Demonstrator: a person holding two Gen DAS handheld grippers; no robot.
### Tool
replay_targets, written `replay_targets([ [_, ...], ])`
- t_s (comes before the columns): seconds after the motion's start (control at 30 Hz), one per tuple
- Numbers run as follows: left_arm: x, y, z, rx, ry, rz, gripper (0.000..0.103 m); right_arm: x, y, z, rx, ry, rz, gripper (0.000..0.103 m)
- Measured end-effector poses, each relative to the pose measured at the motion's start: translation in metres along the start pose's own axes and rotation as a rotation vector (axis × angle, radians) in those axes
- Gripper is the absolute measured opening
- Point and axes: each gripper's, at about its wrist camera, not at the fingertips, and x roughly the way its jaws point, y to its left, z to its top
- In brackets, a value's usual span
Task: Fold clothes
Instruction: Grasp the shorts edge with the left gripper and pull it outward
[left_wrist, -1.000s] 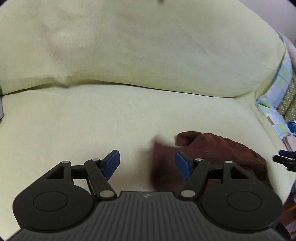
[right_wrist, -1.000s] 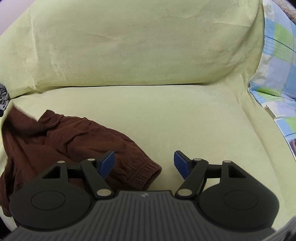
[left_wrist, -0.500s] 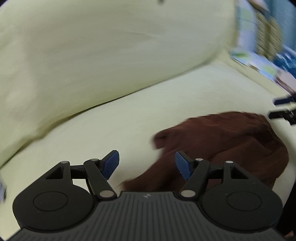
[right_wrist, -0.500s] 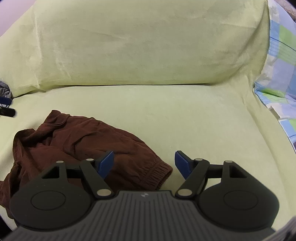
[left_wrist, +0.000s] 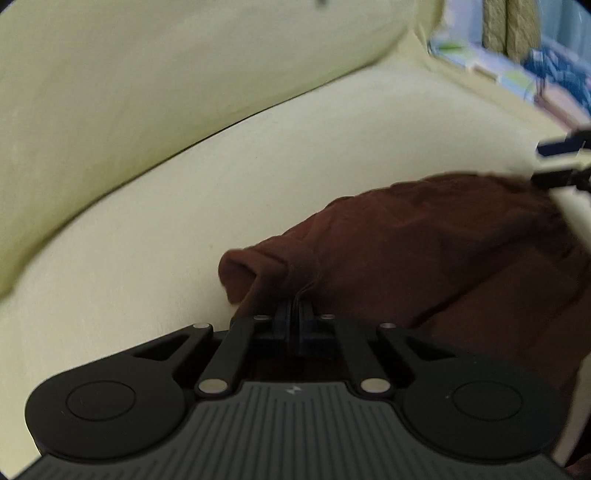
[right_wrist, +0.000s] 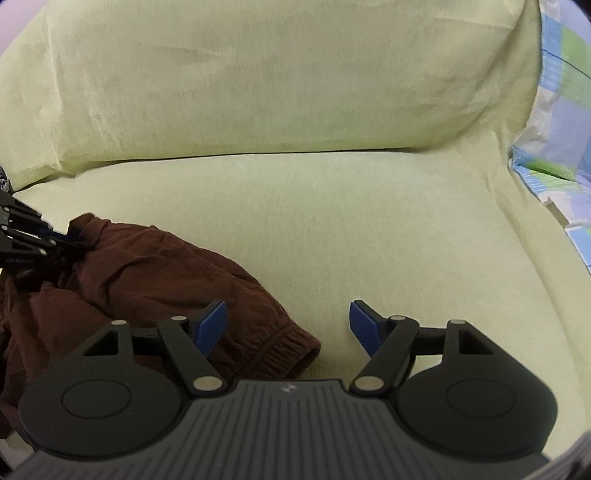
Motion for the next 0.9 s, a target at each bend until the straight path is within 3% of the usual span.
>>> replay_targets([
  [0.13, -0.027, 0.037, -0.019, -0.115, -0.035, 0.102, 0.002, 0.004, -0.001, -0.001, 0.004, 0.012, 0.011, 0.07],
  [0.3, -0.036, 0.062, -0.044, -0.107, 0.058, 0.208, 0.004, 0.005, -0.002, -0.003, 0.004, 0.025, 0.017, 0.07],
  [0.37, -0.038, 0.066, -0.047, -0.107, 0.068, 0.232, 0.015, 0.005, -0.001, -0.003, -0.003, 0.028, 0.021, 0.07],
  [0.43, -0.043, 0.069, -0.042, -0.121, 0.049, 0.25, 0.034, 0.006, -0.001, -0.002, -0.016, 0.032, 0.031, 0.07],
  [0.47, -0.044, 0.069, -0.039, -0.12, 0.037, 0.257, 0.038, 0.008, -0.001, 0.0, -0.021, 0.034, 0.037, 0.07],
  [0.67, -0.033, 0.065, -0.001, -0.075, -0.017, 0.178, 0.04, 0.02, 0.002, 0.013, -0.065, 0.041, 0.066, 0.069],
  [0.73, -0.014, 0.059, 0.015, -0.03, 0.0, 0.13, 0.044, 0.026, 0.004, 0.016, -0.071, 0.049, 0.083, 0.068],
  [0.9, 0.022, 0.052, 0.028, 0.019, 0.074, 0.088, 0.044, 0.038, 0.01, 0.024, -0.085, 0.067, 0.126, 0.066],
])
